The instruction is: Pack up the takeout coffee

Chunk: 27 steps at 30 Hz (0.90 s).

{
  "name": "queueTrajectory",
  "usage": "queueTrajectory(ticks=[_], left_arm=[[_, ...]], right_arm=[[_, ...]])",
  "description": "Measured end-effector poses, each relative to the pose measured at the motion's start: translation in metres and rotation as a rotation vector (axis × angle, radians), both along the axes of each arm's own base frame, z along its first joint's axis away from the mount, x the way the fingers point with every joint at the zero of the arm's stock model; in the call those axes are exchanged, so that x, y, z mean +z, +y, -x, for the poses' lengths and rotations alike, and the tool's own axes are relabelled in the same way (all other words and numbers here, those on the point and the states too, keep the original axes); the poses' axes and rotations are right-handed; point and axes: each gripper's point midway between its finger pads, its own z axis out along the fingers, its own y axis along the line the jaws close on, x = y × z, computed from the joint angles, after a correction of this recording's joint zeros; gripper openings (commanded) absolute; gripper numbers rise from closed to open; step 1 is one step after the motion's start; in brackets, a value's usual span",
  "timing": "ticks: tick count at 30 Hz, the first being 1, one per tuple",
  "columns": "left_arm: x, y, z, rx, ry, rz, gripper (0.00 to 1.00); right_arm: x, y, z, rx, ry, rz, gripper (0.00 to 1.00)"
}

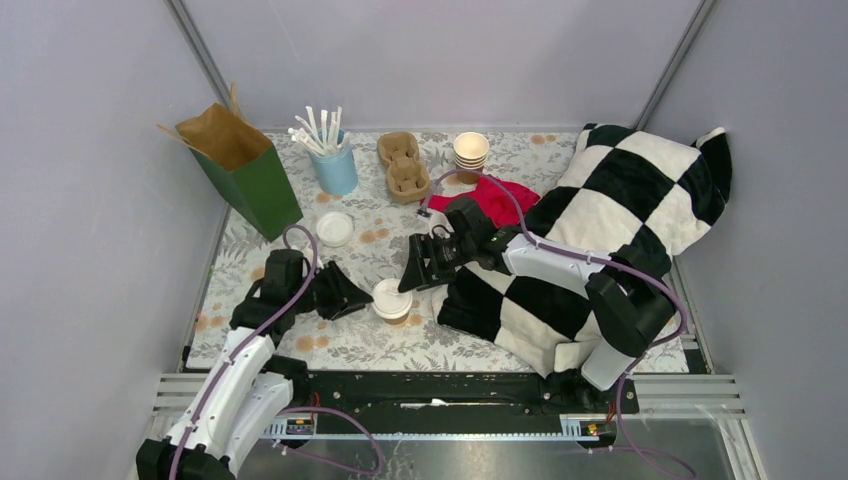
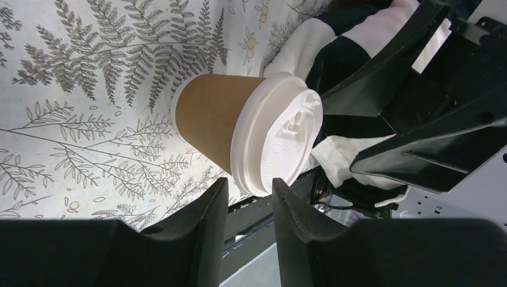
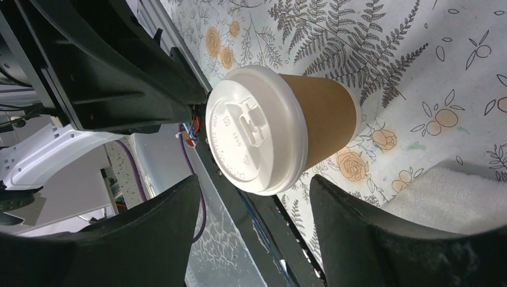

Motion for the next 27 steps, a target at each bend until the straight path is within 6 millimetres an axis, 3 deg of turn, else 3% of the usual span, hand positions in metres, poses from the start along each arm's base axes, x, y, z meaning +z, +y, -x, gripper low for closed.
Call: queueTrajectory(ticks=[10,19,27], left_arm=[[-0.007,-0.009,0.006,-0.018,0.027,-0.012,0.29],[-0.007,0.006,0.001,0.078,-0.010,-0.069,0.33],[-0.012,0.008,-0.001,0.089,0.012,-0.086,0.33]], right_arm=[[-0.010,0.006,-0.004,0.000,0.014,-0.008,0.66],[-0.018,0.007,-0.001,0.013,0.042,0.003,0.66],[-0.024,0.008,0.000,0.016,0.048,0.008,0.62]])
